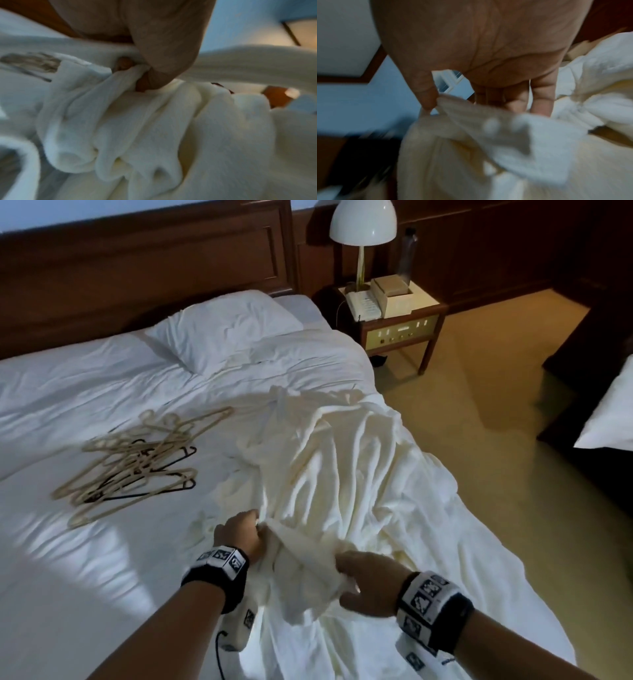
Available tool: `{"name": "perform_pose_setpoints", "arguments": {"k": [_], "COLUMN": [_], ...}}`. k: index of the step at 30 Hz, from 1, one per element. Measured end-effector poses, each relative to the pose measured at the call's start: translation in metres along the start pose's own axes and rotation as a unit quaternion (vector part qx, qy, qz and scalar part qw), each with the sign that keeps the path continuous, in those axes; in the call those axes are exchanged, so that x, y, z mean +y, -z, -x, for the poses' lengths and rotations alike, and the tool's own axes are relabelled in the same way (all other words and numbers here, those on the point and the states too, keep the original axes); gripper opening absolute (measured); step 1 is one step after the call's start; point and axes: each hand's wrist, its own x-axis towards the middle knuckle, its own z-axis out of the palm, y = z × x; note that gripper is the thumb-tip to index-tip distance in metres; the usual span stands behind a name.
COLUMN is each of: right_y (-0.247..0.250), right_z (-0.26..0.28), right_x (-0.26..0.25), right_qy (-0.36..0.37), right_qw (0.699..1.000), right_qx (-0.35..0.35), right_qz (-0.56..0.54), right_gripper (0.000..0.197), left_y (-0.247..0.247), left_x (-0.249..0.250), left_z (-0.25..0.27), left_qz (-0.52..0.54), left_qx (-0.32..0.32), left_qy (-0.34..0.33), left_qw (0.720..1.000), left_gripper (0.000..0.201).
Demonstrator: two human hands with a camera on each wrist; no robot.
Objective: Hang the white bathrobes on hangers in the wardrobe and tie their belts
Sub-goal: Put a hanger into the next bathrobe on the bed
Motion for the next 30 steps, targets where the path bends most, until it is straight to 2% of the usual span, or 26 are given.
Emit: {"name": "perform_pose_setpoints", "arguments": {"k": [2, 4, 5, 7, 9, 10, 12, 13, 14, 16, 19, 21, 23, 25, 26, 28, 29, 30], "right_y": [0.014, 0.027, 0.033, 0.044, 0.053, 0.054, 0.05, 0.046, 0.043, 0.039, 0.041, 0.027, 0.002, -0.022, -0.029, -0.029, -0.023, -0.014], "right_z": [-0.011, -0.029, -0.039, -0.06, -0.076, -0.083, -0.091, -0.093, -0.095, -0.096, -0.081, -0.068, -0.05, -0.033, -0.028, -0.031, -0.035, -0.041], "right_x": [0.005, 0.015, 0.021, 0.031, 0.037, 0.04, 0.038, 0.034, 0.03, 0.019, -0.016, -0.044, -0.071, -0.087, -0.092, -0.089, -0.083, -0.075], "right_qy": [-0.063, -0.128, -0.158, -0.233, -0.315, -0.348, -0.363, -0.346, -0.323, -0.277, -0.176, -0.071, 0.025, 0.094, 0.118, 0.142, 0.133, 0.116], "right_qw": [0.996, 0.98, 0.967, 0.93, 0.899, 0.895, 0.916, 0.93, 0.941, 0.956, 0.979, 0.989, 0.989, 0.984, 0.981, 0.981, 0.987, 0.993], "right_qx": [0.029, 0.117, 0.166, 0.228, 0.23, 0.209, 0.124, 0.092, 0.081, 0.091, 0.103, 0.074, 0.009, -0.062, -0.09, -0.092, -0.054, 0.016], "right_qz": [-0.06, -0.1, -0.115, -0.17, -0.201, -0.183, -0.118, -0.085, -0.057, -0.028, 0.026, 0.103, 0.148, 0.139, 0.126, 0.1, 0.072, 0.022], "right_gripper": [0.048, 0.054, 0.054, 0.053, 0.063, 0.073, 0.088, 0.083, 0.07, 0.044, 0.031, 0.025, 0.024, 0.022, 0.021, 0.028, 0.035, 0.041], "left_y": [-0.002, -0.003, -0.004, -0.003, -0.002, -0.002, -0.001, -0.002, -0.004, -0.008, -0.011, -0.007, 0.004, 0.017, 0.022, 0.025, 0.024, 0.02], "left_x": [-0.019, -0.039, -0.049, -0.068, -0.086, -0.095, -0.107, -0.111, -0.114, -0.118, -0.125, -0.122, -0.109, -0.088, -0.075, -0.052, -0.045, -0.041], "left_z": [0.009, 0.02, 0.027, 0.042, 0.059, 0.066, 0.081, 0.087, 0.091, 0.093, 0.083, 0.072, 0.063, 0.056, 0.055, 0.056, 0.058, 0.059], "left_qz": [0.033, 0.074, 0.088, 0.109, 0.137, 0.142, 0.136, 0.138, 0.139, 0.129, 0.079, 0.113, 0.207, 0.274, 0.29, 0.276, 0.254, 0.232], "left_qx": [-0.014, -0.027, -0.036, -0.061, -0.074, -0.08, -0.096, -0.094, -0.087, -0.076, -0.099, -0.086, -0.008, 0.091, 0.1, 0.033, -0.015, -0.045], "left_qy": [0.002, -0.015, -0.035, -0.065, -0.062, -0.057, -0.043, -0.036, -0.029, -0.027, -0.045, -0.043, -0.035, -0.034, -0.043, -0.068, -0.076, -0.084], "left_qw": [0.999, 0.997, 0.995, 0.99, 0.986, 0.985, 0.985, 0.985, 0.986, 0.988, 0.991, 0.989, 0.978, 0.957, 0.951, 0.958, 0.964, 0.968], "left_gripper": [0.028, 0.04, 0.043, 0.036, 0.029, 0.026, 0.021, 0.019, 0.022, 0.029, 0.042, 0.051, 0.047, 0.025, 0.014, 0.024, 0.029, 0.032]}}
